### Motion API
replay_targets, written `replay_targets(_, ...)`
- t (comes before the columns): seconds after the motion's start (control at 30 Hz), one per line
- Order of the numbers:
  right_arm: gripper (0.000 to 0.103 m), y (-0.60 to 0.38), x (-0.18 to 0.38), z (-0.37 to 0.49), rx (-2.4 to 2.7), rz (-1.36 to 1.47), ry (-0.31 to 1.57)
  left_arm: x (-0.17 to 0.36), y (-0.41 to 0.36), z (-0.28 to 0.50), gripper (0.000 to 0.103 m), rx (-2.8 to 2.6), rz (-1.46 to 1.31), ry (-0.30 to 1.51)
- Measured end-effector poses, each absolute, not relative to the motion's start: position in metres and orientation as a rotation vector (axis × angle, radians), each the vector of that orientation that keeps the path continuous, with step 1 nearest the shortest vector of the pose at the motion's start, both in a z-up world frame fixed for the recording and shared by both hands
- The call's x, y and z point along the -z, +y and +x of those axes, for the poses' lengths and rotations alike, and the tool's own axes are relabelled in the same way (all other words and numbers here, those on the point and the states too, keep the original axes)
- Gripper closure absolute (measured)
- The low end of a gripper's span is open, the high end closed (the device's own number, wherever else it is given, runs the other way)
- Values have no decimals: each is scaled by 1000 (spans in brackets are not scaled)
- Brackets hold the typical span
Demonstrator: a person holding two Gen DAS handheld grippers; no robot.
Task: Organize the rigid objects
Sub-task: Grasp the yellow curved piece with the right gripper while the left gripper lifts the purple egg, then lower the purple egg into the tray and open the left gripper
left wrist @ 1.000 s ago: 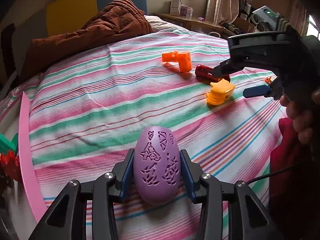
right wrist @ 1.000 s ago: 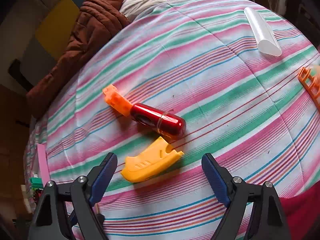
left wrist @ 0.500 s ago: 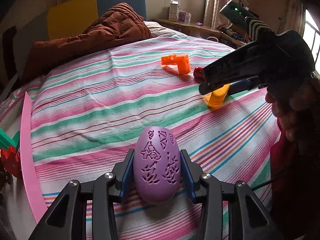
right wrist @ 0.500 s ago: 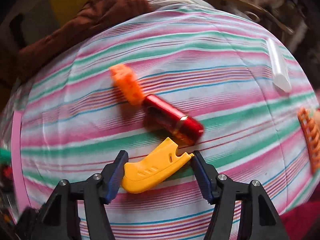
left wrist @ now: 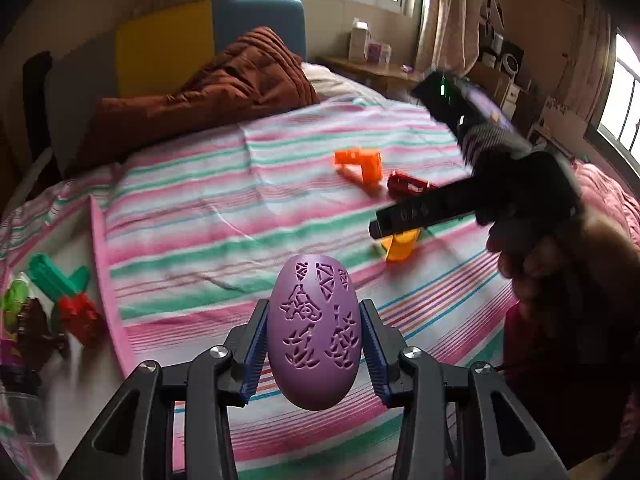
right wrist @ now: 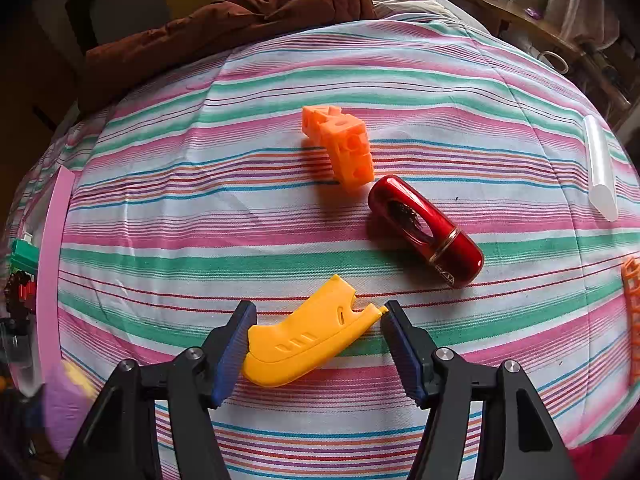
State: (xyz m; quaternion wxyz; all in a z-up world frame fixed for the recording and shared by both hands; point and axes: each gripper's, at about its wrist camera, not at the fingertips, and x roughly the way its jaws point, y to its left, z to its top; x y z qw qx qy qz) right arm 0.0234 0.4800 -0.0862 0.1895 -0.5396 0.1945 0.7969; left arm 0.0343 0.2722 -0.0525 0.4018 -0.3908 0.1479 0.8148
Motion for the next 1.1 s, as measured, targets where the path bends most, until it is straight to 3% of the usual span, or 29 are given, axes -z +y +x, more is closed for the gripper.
replay_targets(1.1, 40, 461, 91, 20, -2223, -1541, 369, 28, 162, 3, 60, -2278, -1082, 224)
